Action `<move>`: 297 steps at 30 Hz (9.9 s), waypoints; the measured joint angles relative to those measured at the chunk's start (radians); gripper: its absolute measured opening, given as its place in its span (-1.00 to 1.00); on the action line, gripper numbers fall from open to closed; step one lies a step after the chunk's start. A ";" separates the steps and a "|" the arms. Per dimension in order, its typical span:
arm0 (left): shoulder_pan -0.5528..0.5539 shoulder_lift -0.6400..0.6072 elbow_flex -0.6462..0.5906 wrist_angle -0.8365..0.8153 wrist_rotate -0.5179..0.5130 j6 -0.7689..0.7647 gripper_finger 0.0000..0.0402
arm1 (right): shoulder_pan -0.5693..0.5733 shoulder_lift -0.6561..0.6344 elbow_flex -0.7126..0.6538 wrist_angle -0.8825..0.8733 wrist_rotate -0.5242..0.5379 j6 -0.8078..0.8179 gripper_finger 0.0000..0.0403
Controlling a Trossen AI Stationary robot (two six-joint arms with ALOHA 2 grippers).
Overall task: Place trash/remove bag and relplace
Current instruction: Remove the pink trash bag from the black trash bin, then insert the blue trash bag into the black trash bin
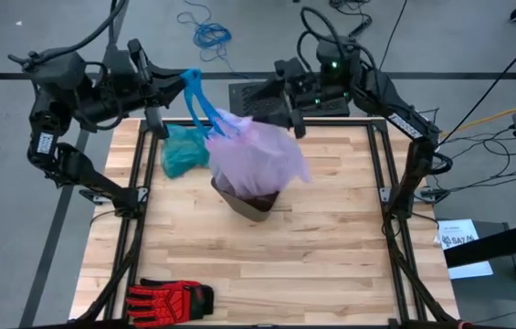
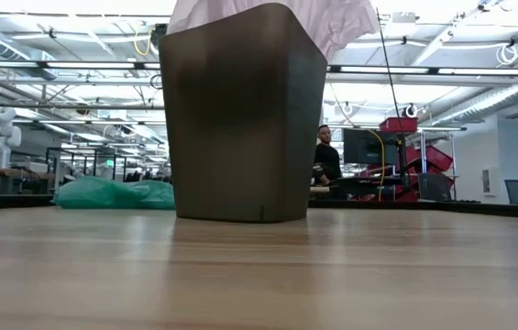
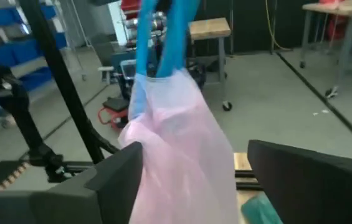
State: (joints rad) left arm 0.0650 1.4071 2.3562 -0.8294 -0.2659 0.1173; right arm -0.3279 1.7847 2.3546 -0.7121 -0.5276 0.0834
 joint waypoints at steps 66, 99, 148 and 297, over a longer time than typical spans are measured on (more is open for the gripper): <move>0.000 -0.068 -0.001 -0.019 0.053 0.002 -1.00 | 0.328 0.351 0.002 0.250 0.739 0.008 -0.99; 0.000 -0.085 0.001 0.007 0.053 -0.028 0.12 | 0.267 0.196 -0.001 0.218 0.797 -0.017 -1.00; 0.000 -0.083 0.000 -0.045 -0.019 -0.087 0.16 | -0.141 -0.398 -0.828 0.073 1.023 0.002 -1.00; 0.656 0.101 -0.491 -0.723 -0.008 -0.236 -1.00 | -0.628 -0.588 -1.035 -0.221 0.421 0.061 -1.00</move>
State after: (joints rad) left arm 0.7205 1.5078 1.8653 -1.5526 -0.2736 -0.1191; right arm -0.9559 1.1963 1.3197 -0.9333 -0.1066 0.1442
